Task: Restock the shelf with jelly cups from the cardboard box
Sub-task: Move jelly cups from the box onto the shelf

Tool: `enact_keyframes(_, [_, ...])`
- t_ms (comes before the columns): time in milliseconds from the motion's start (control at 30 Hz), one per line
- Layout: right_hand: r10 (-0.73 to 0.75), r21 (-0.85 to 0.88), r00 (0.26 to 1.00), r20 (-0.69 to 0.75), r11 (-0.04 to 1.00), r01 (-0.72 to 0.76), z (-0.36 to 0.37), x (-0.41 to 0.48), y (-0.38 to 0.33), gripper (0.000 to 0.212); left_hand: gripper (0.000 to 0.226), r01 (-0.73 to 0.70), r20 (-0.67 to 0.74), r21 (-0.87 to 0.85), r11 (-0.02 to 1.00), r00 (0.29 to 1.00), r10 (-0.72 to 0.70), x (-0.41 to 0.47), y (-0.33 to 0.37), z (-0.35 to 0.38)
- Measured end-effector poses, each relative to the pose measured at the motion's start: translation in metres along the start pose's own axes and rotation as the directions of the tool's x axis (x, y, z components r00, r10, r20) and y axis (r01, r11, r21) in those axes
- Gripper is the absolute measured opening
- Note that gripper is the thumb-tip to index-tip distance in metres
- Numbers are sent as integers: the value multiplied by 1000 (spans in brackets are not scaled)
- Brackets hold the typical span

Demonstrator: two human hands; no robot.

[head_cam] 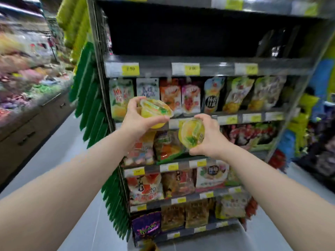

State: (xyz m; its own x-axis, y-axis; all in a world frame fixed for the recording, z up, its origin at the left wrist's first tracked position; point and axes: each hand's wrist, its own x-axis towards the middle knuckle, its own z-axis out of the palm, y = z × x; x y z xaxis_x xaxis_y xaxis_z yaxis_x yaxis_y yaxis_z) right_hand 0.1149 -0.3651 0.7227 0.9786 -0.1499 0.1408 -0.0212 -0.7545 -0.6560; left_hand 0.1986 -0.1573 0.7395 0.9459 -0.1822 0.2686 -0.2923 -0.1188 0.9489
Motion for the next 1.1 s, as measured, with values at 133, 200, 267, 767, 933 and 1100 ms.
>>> enact_keyframes(133, [-101, -20, 985, -138, 995, 100, -66, 10, -20, 96, 122, -65, -63, -32, 997, 996, 63, 18, 63, 11])
enact_keyframes(200, [-146, 12, 970, -193, 988, 151, -96, 17, -26, 95, 117, -104, -85, -21, 994, 991, 102, 26, 89, 19])
enact_keyframes(267, [-193, 20, 949, -249, 979, 204, -125, 24, -29, 96, 109, -164, -100, -36, 986, 982, 160, 31, 115, 33])
enact_keyframes(767, [-371, 161, 706, -603, 811, 563, -256, 91, -57, 48, 88, -444, -282, 26, 896, 856, 433, 83, 228, 96])
enact_keyframes(933, [-414, 105, 629, -658, 777, 621, -272, 126, -77, 46, 102, -476, -369, -8, 879, 819, 440, 116, 236, 89])
enact_keyframes(1100, [-390, 100, 578, -717, 763, 639, -288, 169, -93, 42, 101, -546, -374, -47, 837, 786, 492, 152, 238, 76])
